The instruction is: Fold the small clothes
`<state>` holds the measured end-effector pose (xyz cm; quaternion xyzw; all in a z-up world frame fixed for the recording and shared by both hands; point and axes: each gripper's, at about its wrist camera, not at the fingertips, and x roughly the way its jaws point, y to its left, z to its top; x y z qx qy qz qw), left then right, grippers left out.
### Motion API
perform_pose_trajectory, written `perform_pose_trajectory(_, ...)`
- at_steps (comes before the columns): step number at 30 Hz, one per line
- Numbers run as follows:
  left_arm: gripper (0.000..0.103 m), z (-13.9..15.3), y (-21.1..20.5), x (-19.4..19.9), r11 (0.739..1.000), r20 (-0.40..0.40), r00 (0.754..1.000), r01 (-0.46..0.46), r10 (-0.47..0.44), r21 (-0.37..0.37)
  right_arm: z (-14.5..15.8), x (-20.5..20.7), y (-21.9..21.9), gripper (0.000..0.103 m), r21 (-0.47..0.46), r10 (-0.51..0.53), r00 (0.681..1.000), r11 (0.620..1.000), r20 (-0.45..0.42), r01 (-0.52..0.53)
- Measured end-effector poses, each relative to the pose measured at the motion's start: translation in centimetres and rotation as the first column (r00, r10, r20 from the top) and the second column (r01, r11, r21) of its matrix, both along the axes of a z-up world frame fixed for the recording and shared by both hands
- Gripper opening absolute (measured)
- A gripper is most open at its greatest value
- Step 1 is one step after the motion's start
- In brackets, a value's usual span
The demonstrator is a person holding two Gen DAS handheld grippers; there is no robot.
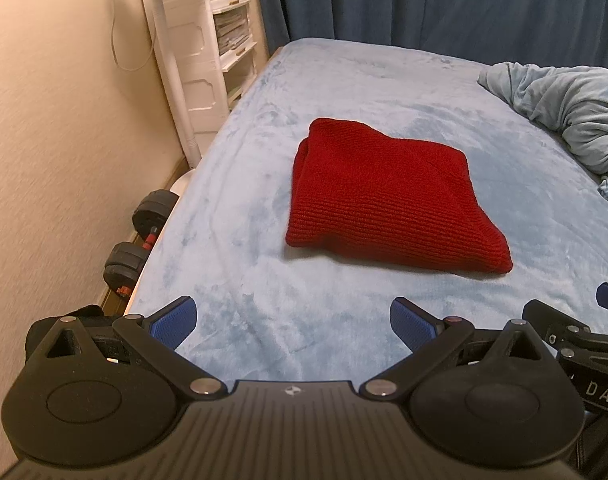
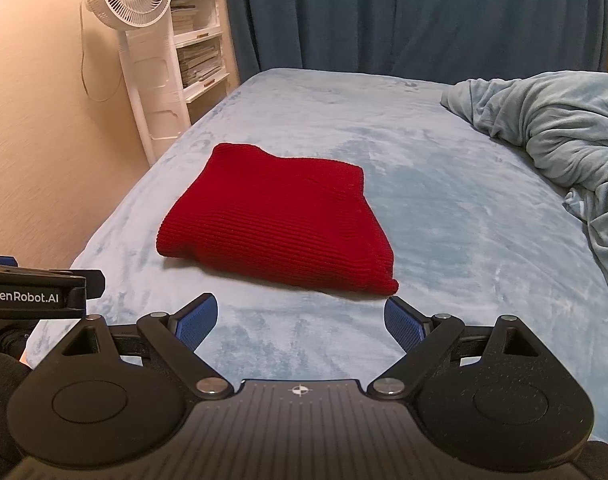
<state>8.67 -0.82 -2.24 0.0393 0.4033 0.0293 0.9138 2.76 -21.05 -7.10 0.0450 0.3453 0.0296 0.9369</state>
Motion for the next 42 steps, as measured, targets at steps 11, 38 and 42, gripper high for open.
perform_pose_trajectory(11, 0.103, -0.2, -0.2, 0.0, 1.0, -0.006, 1.0, 0.003, -0.003, 0.012, 0.0, 0.0, 0.0, 0.091, 0.001, 0.001, 1.0, 1.0, 0.0, -0.001)
perform_pose_trajectory(38, 0.103, -0.9, 0.0, 0.1, 1.0, -0.019, 1.0, 0.005, -0.004, 0.014, 0.1, 0.1, 0.6, 0.091, 0.001, 0.006, 1.0, 1.0, -0.004, -0.006)
perform_pose_trajectory(42, 0.103, -1.0, -0.1, 0.1, 1.0, -0.021, 1.0, 0.006, -0.006, 0.028, 0.1, 0.1, 0.7, 0.096, 0.006, 0.021, 1.0, 1.0, -0.009, -0.02)
